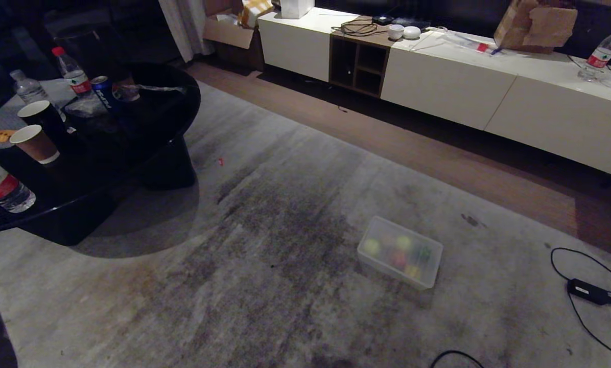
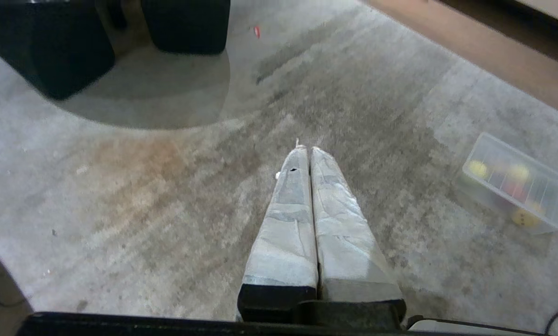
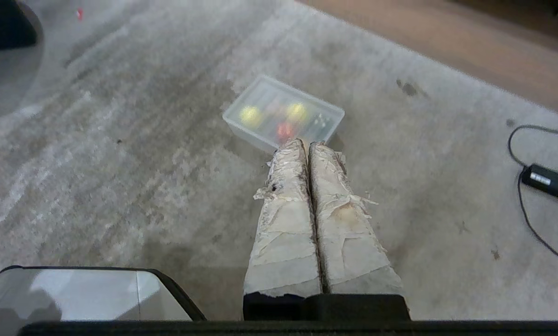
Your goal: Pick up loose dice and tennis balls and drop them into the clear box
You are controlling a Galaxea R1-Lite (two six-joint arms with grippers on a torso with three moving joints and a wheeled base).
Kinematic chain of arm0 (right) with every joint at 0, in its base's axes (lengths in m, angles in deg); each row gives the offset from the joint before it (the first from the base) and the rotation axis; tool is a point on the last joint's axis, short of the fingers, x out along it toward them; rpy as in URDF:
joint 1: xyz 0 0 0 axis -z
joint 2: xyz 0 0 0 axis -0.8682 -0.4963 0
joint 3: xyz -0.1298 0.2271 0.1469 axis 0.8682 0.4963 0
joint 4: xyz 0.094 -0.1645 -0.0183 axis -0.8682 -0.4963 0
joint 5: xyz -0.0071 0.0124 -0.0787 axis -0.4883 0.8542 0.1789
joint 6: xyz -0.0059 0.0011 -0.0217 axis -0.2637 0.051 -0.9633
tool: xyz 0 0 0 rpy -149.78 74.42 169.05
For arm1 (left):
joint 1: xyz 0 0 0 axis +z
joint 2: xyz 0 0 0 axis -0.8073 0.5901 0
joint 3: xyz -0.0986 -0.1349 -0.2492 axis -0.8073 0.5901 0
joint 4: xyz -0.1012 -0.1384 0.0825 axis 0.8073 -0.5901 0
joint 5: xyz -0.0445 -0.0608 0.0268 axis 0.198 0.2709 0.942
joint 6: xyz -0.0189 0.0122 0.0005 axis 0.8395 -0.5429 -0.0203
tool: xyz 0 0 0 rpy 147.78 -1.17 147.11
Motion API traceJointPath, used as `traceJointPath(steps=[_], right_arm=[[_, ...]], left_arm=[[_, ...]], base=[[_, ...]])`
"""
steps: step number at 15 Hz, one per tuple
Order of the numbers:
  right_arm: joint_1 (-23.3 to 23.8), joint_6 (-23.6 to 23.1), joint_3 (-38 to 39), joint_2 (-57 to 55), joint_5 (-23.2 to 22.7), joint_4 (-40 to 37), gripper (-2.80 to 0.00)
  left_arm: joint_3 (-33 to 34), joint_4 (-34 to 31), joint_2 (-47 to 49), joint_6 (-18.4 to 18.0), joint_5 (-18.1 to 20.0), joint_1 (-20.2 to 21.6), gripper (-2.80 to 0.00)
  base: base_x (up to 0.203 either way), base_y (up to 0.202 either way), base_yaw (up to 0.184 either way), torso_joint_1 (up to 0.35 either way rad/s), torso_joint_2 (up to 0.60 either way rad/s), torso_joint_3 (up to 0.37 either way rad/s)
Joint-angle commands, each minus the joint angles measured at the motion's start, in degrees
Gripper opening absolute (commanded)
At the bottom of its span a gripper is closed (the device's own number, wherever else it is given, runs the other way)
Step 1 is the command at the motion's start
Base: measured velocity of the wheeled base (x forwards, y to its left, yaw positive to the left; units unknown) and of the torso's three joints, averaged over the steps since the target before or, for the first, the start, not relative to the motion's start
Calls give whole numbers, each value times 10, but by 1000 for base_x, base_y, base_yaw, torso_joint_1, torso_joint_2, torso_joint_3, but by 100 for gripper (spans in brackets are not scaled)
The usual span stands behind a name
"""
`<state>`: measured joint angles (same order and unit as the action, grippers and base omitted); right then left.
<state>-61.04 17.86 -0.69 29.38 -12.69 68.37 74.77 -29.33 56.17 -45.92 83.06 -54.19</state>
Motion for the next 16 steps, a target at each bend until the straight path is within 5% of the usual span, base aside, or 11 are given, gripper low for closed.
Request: traceJointPath(steps=[1, 16], right_arm=[[0, 0, 0, -1, 0, 0, -280], [0, 0, 0, -1, 0, 0, -280]], left_arm=[[1, 0, 1, -2, 0, 0, -280], [1, 1, 1, 3, -2, 0, -280]], base=[[0, 0, 0, 2, 2, 207], [0, 0, 0, 2, 3, 201]])
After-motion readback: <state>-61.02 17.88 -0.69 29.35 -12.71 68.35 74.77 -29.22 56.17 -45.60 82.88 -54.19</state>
